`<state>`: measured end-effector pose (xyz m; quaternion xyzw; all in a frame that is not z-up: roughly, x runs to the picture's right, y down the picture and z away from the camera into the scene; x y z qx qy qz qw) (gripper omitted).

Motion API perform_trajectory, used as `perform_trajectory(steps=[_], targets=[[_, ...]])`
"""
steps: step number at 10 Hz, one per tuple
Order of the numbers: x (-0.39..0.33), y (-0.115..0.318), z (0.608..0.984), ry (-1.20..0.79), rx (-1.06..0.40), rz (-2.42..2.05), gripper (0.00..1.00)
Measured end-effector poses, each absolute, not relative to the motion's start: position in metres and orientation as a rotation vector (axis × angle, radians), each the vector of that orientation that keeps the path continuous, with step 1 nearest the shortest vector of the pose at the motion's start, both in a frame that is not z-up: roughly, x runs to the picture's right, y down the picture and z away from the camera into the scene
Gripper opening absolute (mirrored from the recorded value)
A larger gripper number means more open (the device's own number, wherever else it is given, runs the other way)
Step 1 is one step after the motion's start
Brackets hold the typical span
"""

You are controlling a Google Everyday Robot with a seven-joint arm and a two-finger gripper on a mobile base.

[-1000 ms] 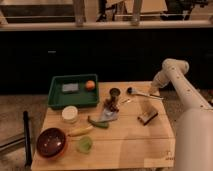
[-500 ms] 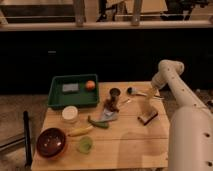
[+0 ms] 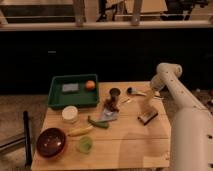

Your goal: Wipe tray with brush

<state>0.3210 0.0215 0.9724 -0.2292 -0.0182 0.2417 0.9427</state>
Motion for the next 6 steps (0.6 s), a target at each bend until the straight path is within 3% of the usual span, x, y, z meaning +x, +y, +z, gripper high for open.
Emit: perform_trajectory(steps=[6], targets=[[0.328,0.033,1.002,-0.023,-0.502,0.496,0.8]])
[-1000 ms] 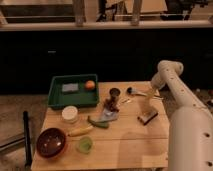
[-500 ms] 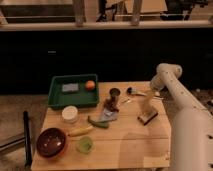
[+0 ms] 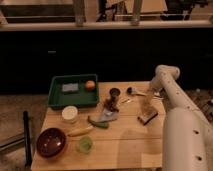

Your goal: Wipe tray with brush

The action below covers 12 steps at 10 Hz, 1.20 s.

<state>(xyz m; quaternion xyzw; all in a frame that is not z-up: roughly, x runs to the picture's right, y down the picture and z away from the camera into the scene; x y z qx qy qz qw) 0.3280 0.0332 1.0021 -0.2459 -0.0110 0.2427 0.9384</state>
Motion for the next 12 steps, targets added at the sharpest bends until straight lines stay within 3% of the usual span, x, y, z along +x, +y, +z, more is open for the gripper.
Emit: perform_trajectory(steps=[2,9,10,12], targets=[[0.336,0.036,1.009,-0.013,-0.528,0.515,0.75],[0.342,0.032,1.008,-0.004,-0.544,0.521,0.08],[0.342,0.032,1.006,-0.004,-0.547,0.521,0.02],[0.341,0.032,1.005,-0.003,-0.551,0.523,0.0]])
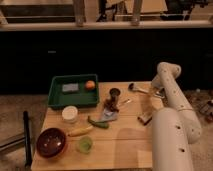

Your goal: Wipe tray with brush

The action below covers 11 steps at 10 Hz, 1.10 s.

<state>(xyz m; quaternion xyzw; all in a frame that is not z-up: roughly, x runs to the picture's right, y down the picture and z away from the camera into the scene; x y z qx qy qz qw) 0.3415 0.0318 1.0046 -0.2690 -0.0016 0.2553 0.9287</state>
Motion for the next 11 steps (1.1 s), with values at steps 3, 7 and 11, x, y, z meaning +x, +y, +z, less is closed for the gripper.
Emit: perform_trajectory(steps=[3,7,11], targets=[[0.342,0.033,1.005,-0.004,-0.554,0.527,0.0],[0.339,0.029,0.999,-0.047,-0.539,0.544,0.0],[0.325,0.014,0.979,-0.132,-0.488,0.551,0.0]])
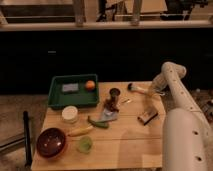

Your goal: Wipe tray with brush

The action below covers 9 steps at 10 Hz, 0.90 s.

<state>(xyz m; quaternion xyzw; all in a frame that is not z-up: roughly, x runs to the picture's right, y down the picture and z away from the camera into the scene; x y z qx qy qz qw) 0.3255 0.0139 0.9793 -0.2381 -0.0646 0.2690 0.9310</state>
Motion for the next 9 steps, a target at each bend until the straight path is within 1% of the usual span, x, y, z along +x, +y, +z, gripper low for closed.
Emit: perform_trajectory(steps=[5,9], targets=[[0.311,0.003,0.96,-0.2,-0.451,0.545,0.0],[0.314,-0.013,0.937,-0.252,-0.383,0.58,0.0]])
